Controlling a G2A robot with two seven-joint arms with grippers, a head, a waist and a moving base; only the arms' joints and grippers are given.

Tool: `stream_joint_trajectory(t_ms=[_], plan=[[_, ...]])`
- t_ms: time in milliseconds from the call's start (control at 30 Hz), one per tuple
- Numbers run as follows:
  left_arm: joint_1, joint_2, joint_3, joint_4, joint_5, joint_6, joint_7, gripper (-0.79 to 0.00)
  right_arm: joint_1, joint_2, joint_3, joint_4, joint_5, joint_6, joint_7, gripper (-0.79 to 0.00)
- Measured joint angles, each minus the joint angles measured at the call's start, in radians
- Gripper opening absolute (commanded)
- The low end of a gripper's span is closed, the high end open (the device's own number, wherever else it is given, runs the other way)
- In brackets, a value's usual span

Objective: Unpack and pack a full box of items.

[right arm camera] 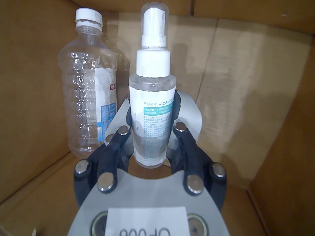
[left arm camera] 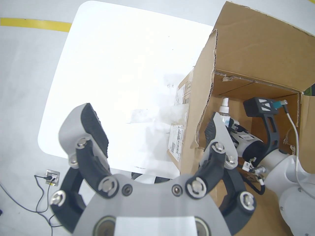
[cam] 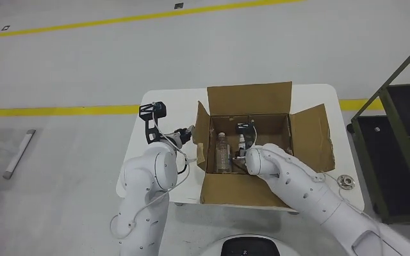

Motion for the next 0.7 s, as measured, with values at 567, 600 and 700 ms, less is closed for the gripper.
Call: stream_joint_trajectory(t_ms=[567,600,700], plan=[[0.0,0.0,0.0,0.0,0.0,0.0,0.0,0.0,0.091,-0.069,-0.038,0.129,0.039,-0.04,-0.028,-0.117],[0.0,0.0,0.0,0.0,0.0,0.0,0.0,0.0,0.084,-0.063,-0.024,0.094,0.024,-0.032,-0.029,-0.154],[0.0,0.0,0.0,0.0,0.0,0.0,0.0,0.0,0.04,-0.034,0.044,-0.04,-0.011,-0.015,-0.007,-0.249]])
